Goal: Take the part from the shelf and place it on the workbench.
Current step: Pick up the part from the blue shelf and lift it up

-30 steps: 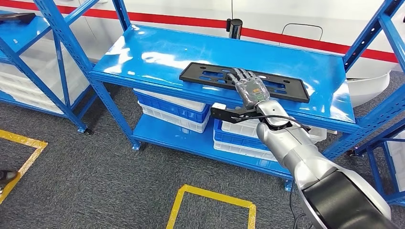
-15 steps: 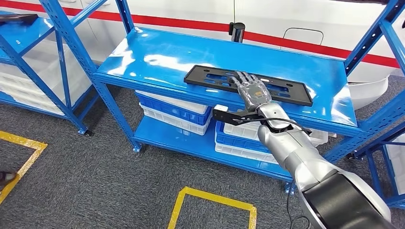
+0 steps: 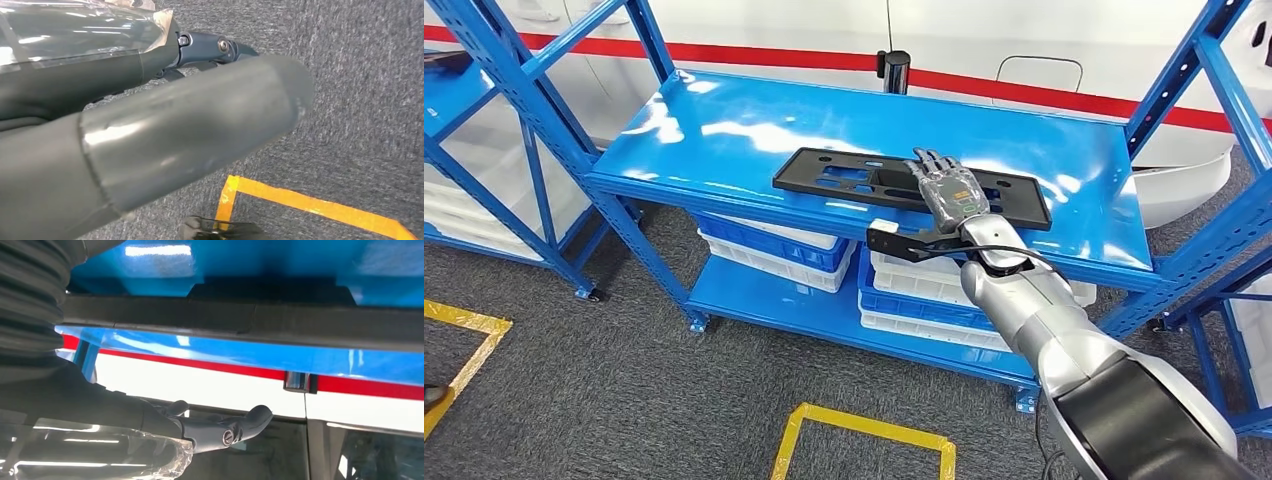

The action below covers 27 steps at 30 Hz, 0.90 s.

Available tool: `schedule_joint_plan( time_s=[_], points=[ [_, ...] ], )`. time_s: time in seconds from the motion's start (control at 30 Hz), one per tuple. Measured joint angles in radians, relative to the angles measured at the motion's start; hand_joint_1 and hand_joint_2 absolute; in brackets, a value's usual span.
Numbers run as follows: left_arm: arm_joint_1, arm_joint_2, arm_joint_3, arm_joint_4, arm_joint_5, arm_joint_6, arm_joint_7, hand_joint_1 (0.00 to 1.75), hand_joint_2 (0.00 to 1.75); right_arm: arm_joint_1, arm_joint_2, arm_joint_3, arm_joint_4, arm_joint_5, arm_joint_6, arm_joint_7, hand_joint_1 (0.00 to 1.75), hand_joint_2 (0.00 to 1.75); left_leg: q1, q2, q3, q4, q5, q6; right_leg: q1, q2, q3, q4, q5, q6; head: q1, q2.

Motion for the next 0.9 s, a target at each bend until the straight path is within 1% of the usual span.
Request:
schedule_joint_plan(
  time_s=[0.03,0.07,0.1,0.13,0.17,0.2,0.23,0.27,0.3,0.33,0.37,0.43,0.47,0.5,0.53,0.57,0.6,0.63,0.67,0.7,0.73,0.77,0.8,0.83,0.87,0.9],
  points=[
    [0.000,0.000,0.000,0.000,-0.002,0.000,0.000,0.00,0.00,0.002,-0.001,0.000,0.000,0.000,0.000,0.000,0.00,1.75,0.000,0.000,0.001,-0.032,0.027,0.003,0.001,0.001,0.009,0.000,-0.007,0.001,0.000,0.000],
    [0.000,0.001,0.000,0.000,-0.003,0.000,0.001,0.00,0.00,0.002,-0.002,-0.001,0.000,0.000,0.000,0.000,0.00,1.75,-0.001,0.000,0.019,-0.093,0.072,0.008,0.001,0.002,0.019,0.000,-0.014,0.003,0.000,0.000],
    [-0.001,0.002,0.000,0.000,-0.003,-0.001,0.002,0.00,0.00,0.002,-0.003,-0.002,0.000,0.000,0.000,0.000,0.00,1.75,-0.002,0.000,0.046,-0.165,0.117,0.015,0.002,0.002,0.029,-0.001,-0.023,0.005,0.000,0.000],
    [-0.001,0.004,0.000,0.000,-0.004,-0.002,0.004,0.00,0.00,0.001,-0.004,-0.003,0.000,0.000,-0.001,0.000,0.00,1.75,-0.005,0.001,0.068,-0.222,0.143,0.021,0.003,0.002,0.036,-0.003,-0.030,0.009,0.001,0.000],
    [-0.003,0.005,0.001,0.000,-0.004,-0.002,0.005,0.00,0.00,-0.001,-0.005,-0.004,0.000,0.000,-0.001,0.000,0.00,1.75,-0.008,0.001,0.087,-0.259,0.156,0.027,0.004,0.003,0.041,-0.006,-0.036,0.014,0.001,0.000],
    [-0.003,0.006,0.001,0.000,-0.004,-0.003,0.006,0.00,0.00,-0.001,-0.006,-0.005,0.000,0.000,-0.001,0.000,0.00,1.75,-0.011,0.001,0.096,-0.276,0.156,0.033,0.006,0.003,0.045,-0.005,-0.038,0.020,0.001,0.000],
    [-0.003,0.007,0.001,0.000,-0.004,-0.004,0.007,0.00,0.00,-0.002,-0.007,-0.006,0.000,0.000,0.000,0.000,0.00,1.75,-0.014,0.002,0.102,-0.279,0.149,0.039,0.009,0.004,0.049,-0.006,-0.037,0.027,0.001,0.000],
    [-0.003,0.007,0.001,0.000,-0.004,-0.004,0.007,0.00,0.00,-0.001,-0.008,-0.006,0.000,0.000,0.000,0.001,0.00,1.75,-0.013,0.002,0.113,-0.285,0.152,0.047,0.012,0.003,0.050,-0.003,-0.038,0.033,0.001,0.000],
    [-0.003,0.008,0.002,0.000,-0.004,-0.004,0.007,0.00,0.00,-0.002,-0.010,-0.008,0.000,0.000,0.000,0.002,0.00,1.75,-0.013,0.001,0.125,-0.292,0.153,0.053,0.014,0.003,0.048,0.013,-0.039,0.037,0.001,0.000],
    [-0.003,0.008,0.002,0.000,-0.004,-0.004,0.007,0.00,0.00,-0.004,-0.011,-0.011,0.000,0.000,0.000,0.003,0.00,1.75,-0.012,0.001,0.136,-0.296,0.152,0.059,0.015,0.002,0.033,0.044,-0.043,0.040,0.002,0.000],
    [-0.004,0.008,0.003,0.000,-0.004,-0.004,0.007,0.00,0.00,-0.005,-0.012,-0.013,0.000,0.000,0.000,0.003,0.00,1.75,-0.012,0.001,0.145,-0.300,0.150,0.063,0.015,0.002,0.002,0.095,-0.054,0.040,0.002,0.000],
    [-0.006,0.008,0.004,0.000,-0.005,-0.004,0.007,0.00,0.00,-0.003,-0.015,-0.015,0.000,0.001,0.001,0.004,0.00,1.75,-0.014,-0.001,0.153,-0.301,0.141,0.070,0.013,0.002,-0.081,0.218,-0.087,0.038,0.003,0.000],
    [-0.006,0.008,0.004,0.000,-0.005,-0.004,0.007,0.00,0.00,0.001,-0.017,-0.015,0.001,0.001,0.001,0.004,0.00,1.75,-0.015,-0.003,0.158,-0.301,0.136,0.071,0.012,0.002,-0.118,0.259,-0.105,0.038,0.004,0.000],
    [-0.005,0.008,0.004,0.000,-0.005,-0.004,0.007,0.00,0.00,0.004,-0.018,-0.016,0.002,0.001,0.001,0.004,0.00,1.75,-0.015,-0.006,0.164,-0.301,0.130,0.072,0.012,0.002,-0.142,0.268,-0.112,0.040,0.004,0.000],
    [-0.004,0.008,0.004,0.000,-0.005,-0.004,0.007,0.00,0.00,0.006,-0.020,-0.016,0.003,0.001,0.001,0.004,0.00,1.75,-0.017,-0.008,0.172,-0.300,0.123,0.071,0.012,0.002,-0.148,0.246,-0.101,0.045,0.004,0.000],
    [-0.003,0.008,0.004,0.000,-0.005,-0.004,0.007,0.00,0.00,0.007,-0.022,-0.017,0.004,0.002,0.001,0.004,0.43,1.75,-0.018,-0.010,0.181,-0.300,0.116,0.070,0.012,0.002,-0.139,0.193,-0.070,0.052,0.005,0.000],
    [-0.002,0.007,0.004,0.000,-0.005,-0.004,0.007,0.00,0.00,0.006,-0.023,-0.018,0.004,0.001,0.001,0.004,0.87,1.75,-0.019,-0.012,0.189,-0.299,0.109,0.068,0.012,0.002,-0.122,0.123,-0.025,0.060,0.005,0.000],
    [-0.003,0.007,0.005,0.000,-0.005,-0.004,0.005,0.00,0.00,0.005,-0.023,-0.020,0.004,0.001,0.001,0.004,1.30,1.75,-0.022,-0.012,0.195,-0.297,0.103,0.065,0.014,0.001,-0.106,0.058,0.015,0.062,0.006,0.000],
    [-0.003,0.006,0.005,0.000,-0.004,-0.005,-0.001,0.00,0.00,0.004,-0.024,-0.022,0.004,0.001,0.002,0.005,1.74,1.75,-0.024,-0.013,0.198,-0.295,0.097,0.060,0.016,0.002,-0.091,0.013,0.044,0.056,0.006,0.000],
    [-0.003,0.006,0.006,0.000,-0.001,-0.008,-0.014,0.00,0.00,0.003,-0.024,-0.024,0.004,0.001,0.004,0.004,1.75,1.75,-0.025,-0.013,0.200,-0.292,0.093,0.055,0.019,0.002,-0.084,-0.011,0.063,0.046,0.006,0.000],
    [-0.003,0.005,0.007,0.000,0.005,-0.012,-0.035,0.00,0.00,0.002,-0.023,-0.026,0.004,0.001,0.008,0.003,1.75,1.75,-0.027,-0.014,0.201,-0.286,0.092,0.050,0.020,0.003,-0.082,-0.018,0.068,0.032,0.006,0.000],
    [-0.003,0.004,0.011,0.000,0.012,-0.015,-0.063,0.00,0.00,0.002,-0.023,-0.028,0.004,0.000,0.013,0.002,1.75,1.75,-0.026,-0.014,0.200,-0.281,0.089,0.045,0.016,0.003,-0.073,-0.021,0.073,0.019,0.006,0.000],
    [-0.002,0.003,0.015,0.000,0.019,-0.014,-0.095,0.00,0.00,0.001,-0.023,-0.030,0.004,0.000,0.018,0.001,1.75,1.75,-0.025,-0.014,0.199,-0.271,0.084,0.041,0.012,0.002,-0.066,-0.025,0.077,0.010,0.006,0.000],
    [-0.002,0.003,0.021,0.000,0.027,-0.010,-0.130,0.00,0.00,0.000,-0.023,-0.031,0.004,0.000,0.021,-0.001,1.75,1.75,-0.023,-0.013,0.190,-0.250,0.071,0.035,0.008,0.001,-0.058,-0.029,0.077,0.003,0.005,0.000],
    [-0.003,0.002,0.028,0.000,0.032,-0.003,-0.160,0.00,0.00,0.000,-0.022,-0.033,0.004,0.000,0.023,-0.003,1.75,1.75,-0.019,-0.012,0.171,-0.214,0.049,0.028,0.004,0.000,-0.049,-0.031,0.077,-0.002,0.005,0.000],
    [-0.003,0.002,0.034,0.000,0.035,0.007,-0.185,0.00,0.00,0.000,-0.021,-0.034,0.005,0.000,0.023,-0.006,1.75,1.75,-0.014,-0.011,0.144,-0.161,0.022,0.021,0.004,-0.001,-0.046,-0.032,0.076,-0.006,0.004,0.000]
  ],
)
